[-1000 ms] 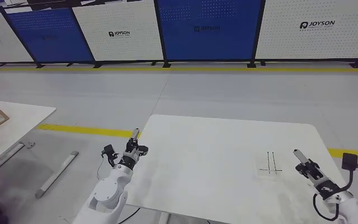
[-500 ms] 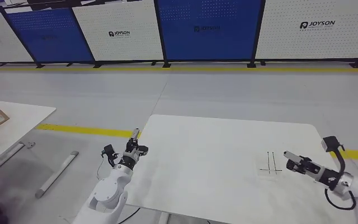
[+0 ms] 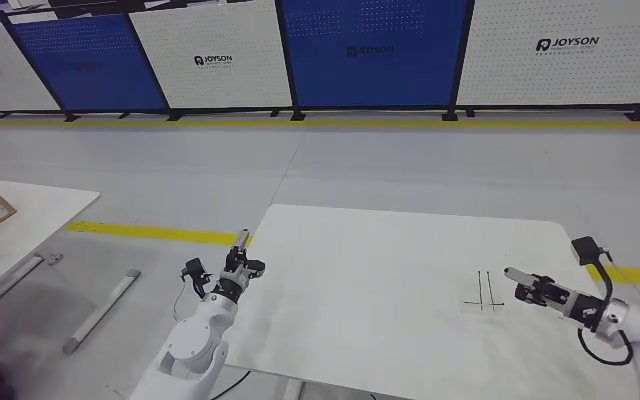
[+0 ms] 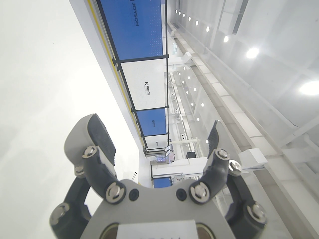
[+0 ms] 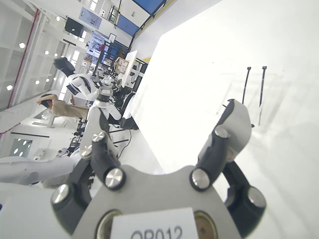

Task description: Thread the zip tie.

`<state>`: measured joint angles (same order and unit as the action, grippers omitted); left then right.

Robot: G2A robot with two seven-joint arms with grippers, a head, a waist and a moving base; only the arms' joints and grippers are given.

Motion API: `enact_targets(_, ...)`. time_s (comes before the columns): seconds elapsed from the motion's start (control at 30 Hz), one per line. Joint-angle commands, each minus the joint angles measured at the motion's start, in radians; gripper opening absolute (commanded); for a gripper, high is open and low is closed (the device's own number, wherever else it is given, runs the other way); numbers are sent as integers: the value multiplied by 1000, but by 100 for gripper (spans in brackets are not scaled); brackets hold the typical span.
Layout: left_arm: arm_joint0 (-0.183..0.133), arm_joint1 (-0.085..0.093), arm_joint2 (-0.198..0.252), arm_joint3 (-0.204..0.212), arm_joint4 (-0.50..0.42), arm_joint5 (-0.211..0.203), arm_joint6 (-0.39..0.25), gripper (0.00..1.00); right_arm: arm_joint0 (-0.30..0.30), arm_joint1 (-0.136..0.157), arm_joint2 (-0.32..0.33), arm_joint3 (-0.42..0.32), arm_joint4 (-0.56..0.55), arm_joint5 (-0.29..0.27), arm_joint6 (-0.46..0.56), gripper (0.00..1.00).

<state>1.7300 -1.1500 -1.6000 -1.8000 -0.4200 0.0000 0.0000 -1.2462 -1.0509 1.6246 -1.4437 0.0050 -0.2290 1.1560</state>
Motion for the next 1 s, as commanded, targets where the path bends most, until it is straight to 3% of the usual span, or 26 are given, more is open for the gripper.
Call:
enact_targets(0.0,0,0,0,0,0,0,0,100,1,0,2,-1,13,0,4,100)
enact_targets(0.13,0,0,0,0,0,0,0,100,19,15,40,-8,56,14,113,100)
enact_targets(0.23,0,0,0,0,0,0,0,100,66,29,41,10,33,83,215,100)
enact_targets(0.4,0,0,0,0,0,0,0,100,152,46,-100,87,22,157,234,100)
enact_targets(0.47,0,0,0,0,0,0,0,100,186,58,-139,128,61,149,234,100)
enact_targets(0.97,0,0,0,0,0,0,0,100,186,58,-139,128,61,149,234,100)
